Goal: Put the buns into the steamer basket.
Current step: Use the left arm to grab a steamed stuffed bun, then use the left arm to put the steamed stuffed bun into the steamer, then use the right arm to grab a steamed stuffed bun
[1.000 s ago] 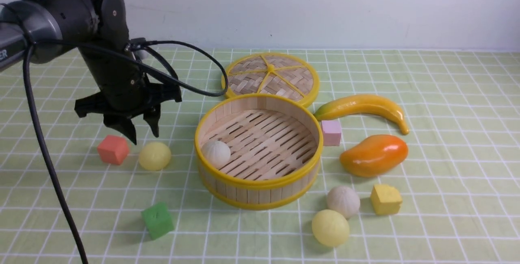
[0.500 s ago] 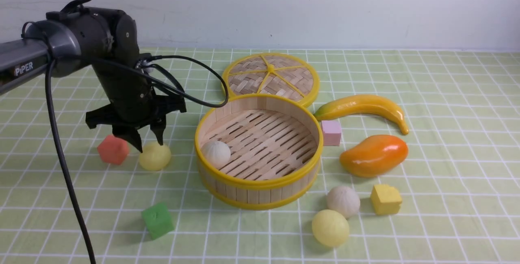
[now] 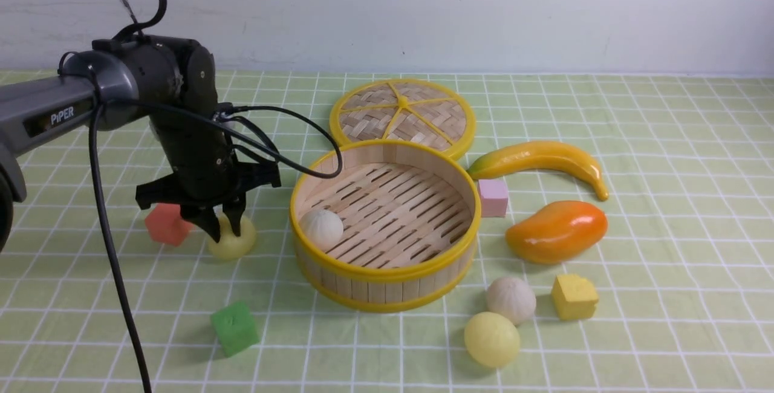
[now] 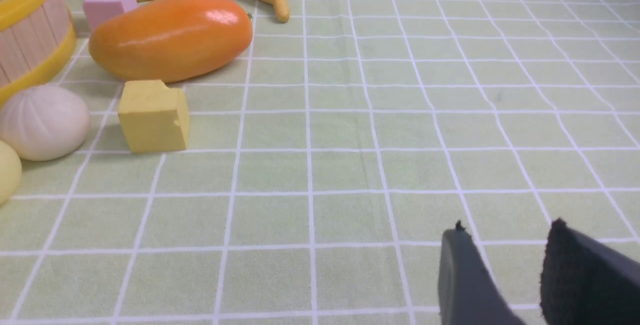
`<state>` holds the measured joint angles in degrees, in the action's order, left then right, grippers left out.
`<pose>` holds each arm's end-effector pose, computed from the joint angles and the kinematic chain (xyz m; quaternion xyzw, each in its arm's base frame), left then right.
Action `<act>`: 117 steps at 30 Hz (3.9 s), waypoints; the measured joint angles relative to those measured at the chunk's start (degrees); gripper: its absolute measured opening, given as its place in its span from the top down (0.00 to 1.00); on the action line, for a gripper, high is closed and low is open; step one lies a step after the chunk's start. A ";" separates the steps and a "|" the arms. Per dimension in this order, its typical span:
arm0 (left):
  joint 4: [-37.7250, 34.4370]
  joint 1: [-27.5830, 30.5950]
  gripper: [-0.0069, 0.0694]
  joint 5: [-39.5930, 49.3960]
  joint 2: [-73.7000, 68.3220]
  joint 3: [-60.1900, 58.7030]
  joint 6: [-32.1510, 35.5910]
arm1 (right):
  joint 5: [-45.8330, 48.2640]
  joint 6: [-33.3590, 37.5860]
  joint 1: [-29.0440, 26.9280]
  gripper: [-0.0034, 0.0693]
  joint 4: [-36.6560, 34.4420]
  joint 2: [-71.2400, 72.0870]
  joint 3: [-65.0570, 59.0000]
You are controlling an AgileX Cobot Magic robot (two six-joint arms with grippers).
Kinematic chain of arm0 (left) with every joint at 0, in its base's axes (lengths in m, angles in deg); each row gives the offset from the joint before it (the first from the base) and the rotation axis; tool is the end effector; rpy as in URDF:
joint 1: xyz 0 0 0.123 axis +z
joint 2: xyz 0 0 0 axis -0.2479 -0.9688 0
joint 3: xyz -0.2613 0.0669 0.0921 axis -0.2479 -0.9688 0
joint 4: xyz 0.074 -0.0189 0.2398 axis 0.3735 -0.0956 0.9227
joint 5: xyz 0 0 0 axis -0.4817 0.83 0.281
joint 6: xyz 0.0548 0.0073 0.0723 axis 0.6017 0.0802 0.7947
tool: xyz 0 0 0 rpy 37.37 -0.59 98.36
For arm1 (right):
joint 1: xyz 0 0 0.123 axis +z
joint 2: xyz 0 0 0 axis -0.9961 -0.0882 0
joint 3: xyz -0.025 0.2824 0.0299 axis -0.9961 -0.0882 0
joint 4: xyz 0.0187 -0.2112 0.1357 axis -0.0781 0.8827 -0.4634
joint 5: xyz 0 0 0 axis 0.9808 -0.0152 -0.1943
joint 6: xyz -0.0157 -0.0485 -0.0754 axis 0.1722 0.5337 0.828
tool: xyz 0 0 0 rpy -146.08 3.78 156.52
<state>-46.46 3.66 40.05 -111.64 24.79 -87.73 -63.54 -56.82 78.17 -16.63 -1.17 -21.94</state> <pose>0.4404 -0.0827 0.1877 -0.1168 0.9874 -0.0297 0.1029 0.0520 -0.0038 0.1726 0.0224 0.8070 -0.0371 0.5890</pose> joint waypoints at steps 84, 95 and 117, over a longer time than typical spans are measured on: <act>-3.86 -11.06 0.50 12.62 22.26 15.72 4.13 | 0.00 0.00 0.00 0.62 0.00 0.00 0.00; -2.86 -11.06 0.76 12.62 57.52 -11.22 5.30 | 0.00 0.00 0.00 0.62 0.00 0.00 0.00; -8.09 -11.06 0.93 -0.12 99.95 -54.27 6.38 | 0.00 0.00 0.00 0.62 0.00 0.00 0.00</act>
<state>-54.55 -7.40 39.93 -11.69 -29.49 -81.35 -63.54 -56.82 78.17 -16.63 -1.17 -21.94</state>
